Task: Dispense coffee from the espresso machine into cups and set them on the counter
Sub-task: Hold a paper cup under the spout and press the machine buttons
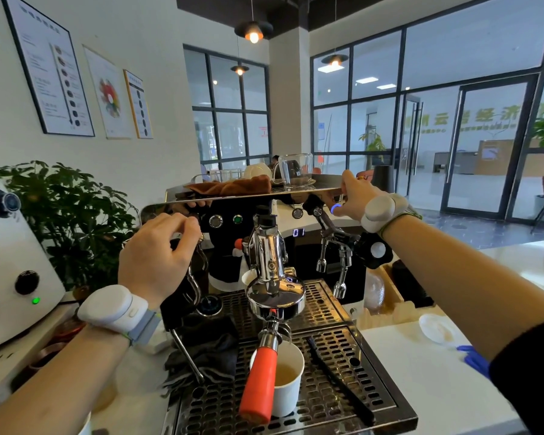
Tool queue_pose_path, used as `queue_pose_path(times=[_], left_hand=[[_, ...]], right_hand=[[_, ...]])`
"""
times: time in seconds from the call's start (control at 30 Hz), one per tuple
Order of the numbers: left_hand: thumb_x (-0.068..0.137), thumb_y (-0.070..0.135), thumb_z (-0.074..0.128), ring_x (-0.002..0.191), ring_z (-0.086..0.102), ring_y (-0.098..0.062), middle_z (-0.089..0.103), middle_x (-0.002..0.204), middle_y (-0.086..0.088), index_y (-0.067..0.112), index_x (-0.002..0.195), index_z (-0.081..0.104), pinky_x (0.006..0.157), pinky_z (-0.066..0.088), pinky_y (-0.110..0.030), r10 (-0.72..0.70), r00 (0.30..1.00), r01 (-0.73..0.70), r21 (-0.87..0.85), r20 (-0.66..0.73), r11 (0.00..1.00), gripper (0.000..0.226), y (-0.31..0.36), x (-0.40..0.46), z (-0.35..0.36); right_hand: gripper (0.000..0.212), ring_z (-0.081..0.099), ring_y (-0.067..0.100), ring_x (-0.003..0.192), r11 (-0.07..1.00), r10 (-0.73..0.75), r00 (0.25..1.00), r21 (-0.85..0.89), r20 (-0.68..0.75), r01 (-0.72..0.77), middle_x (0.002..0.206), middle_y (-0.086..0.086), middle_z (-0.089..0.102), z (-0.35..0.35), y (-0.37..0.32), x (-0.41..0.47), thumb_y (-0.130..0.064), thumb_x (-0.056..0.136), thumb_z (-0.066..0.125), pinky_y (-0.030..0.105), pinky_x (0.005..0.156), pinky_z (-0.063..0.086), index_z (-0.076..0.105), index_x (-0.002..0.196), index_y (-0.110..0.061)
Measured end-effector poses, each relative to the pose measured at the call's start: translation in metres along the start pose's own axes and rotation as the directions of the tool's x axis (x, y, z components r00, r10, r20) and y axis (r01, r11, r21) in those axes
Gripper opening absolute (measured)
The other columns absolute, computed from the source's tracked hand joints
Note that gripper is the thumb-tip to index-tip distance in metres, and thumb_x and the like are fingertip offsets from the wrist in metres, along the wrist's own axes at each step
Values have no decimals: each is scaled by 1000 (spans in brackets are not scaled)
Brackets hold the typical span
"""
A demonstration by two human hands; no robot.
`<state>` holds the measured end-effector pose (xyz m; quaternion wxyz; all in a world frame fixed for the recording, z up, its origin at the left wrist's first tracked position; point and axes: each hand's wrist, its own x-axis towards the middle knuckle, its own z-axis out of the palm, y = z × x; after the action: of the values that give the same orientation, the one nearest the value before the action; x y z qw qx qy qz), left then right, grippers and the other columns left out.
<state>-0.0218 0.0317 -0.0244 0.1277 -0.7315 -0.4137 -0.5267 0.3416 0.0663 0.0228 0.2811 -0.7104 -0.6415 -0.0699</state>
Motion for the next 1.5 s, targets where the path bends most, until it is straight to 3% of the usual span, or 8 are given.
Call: queue_pose_path(times=[0.23, 0.37, 0.47, 0.93, 1.07, 1.17, 1.37, 1.5], left_hand=[[93, 45, 35, 72, 52, -16, 57, 72, 4, 19, 78, 64, 54, 39, -30, -5, 1000, 5, -24, -6, 1000, 41, 1, 0, 0], [94, 44, 35, 72, 53, -17, 58, 73, 3, 18, 79, 64, 55, 43, -32, 1, 1000, -1, -38, 1, 999, 42, 1, 0, 0], [93, 44, 36, 72, 54, -18, 58, 74, 2, 18, 79, 64, 56, 45, -34, 1, 1000, -1, -48, 3, 999, 41, 1, 0, -1], [94, 41, 37, 71, 54, -17, 59, 75, 2, 17, 80, 65, 55, 41, -29, 16, 1000, -16, -49, 2, 999, 39, 0, -1, -1], [93, 43, 37, 74, 56, -19, 60, 76, 2, 17, 79, 64, 60, 46, -35, -13, 1000, 14, -63, 7, 998, 40, 2, 0, -1], [93, 43, 36, 75, 56, -20, 60, 77, 1, 16, 79, 64, 61, 47, -37, -16, 1000, 16, -59, 5, 998, 42, 4, 0, -2], [92, 45, 34, 76, 54, -21, 59, 77, 0, 16, 83, 65, 60, 43, -34, -10, 1000, 10, -25, 16, 1000, 43, 6, 0, -4], [93, 46, 35, 82, 55, -22, 58, 82, 4, 21, 90, 65, 62, 44, -34, -22, 999, 22, 7, 32, 1000, 40, 7, -1, -5]], right_hand=[[63, 42, 9, 55, 1000, 0, 1000, -5, -9, 0, 70, -3, 43, 0, 0, -1, -22, 79, 72, 22, 46, 25, 33, 127, -13], [54, 46, 17, 57, 1000, -1, 1000, -8, 7, 1, 70, -3, 42, 0, 0, -1, -22, 79, 72, 23, 46, 25, 33, 117, -21], [61, 42, 11, 56, 1000, 7, 1000, -8, -1, -7, 71, -3, 42, 0, 0, 0, -23, 79, 73, 24, 47, 25, 34, 125, -13], [62, 41, 11, 57, 1000, 8, 1000, -13, 1, -8, 72, -3, 42, -1, 1, 1, -25, 78, 73, 25, 47, 25, 34, 126, -13], [50, 43, 21, 60, 998, 19, 1000, -67, -3, -19, 79, 4, 46, -2, -2, -2, -27, 79, 71, 28, 51, 29, 33, 111, -24], [54, 44, 24, 66, 994, 30, 999, -102, 28, -27, 86, 9, 47, -6, -6, -7, -28, 81, 70, 34, 61, 34, 19, 100, -26], [48, 47, 27, 76, 989, 49, 998, -144, 46, -42, 91, 11, 48, -14, -17, -17, -31, 84, 68, 37, 67, 37, 25, 103, -21], [38, 49, 25, 73, 999, 2, 1000, -43, -12, -3, 88, 7, 50, -19, -25, -21, -39, 87, 60, 33, 62, 36, 34, 98, -14]])
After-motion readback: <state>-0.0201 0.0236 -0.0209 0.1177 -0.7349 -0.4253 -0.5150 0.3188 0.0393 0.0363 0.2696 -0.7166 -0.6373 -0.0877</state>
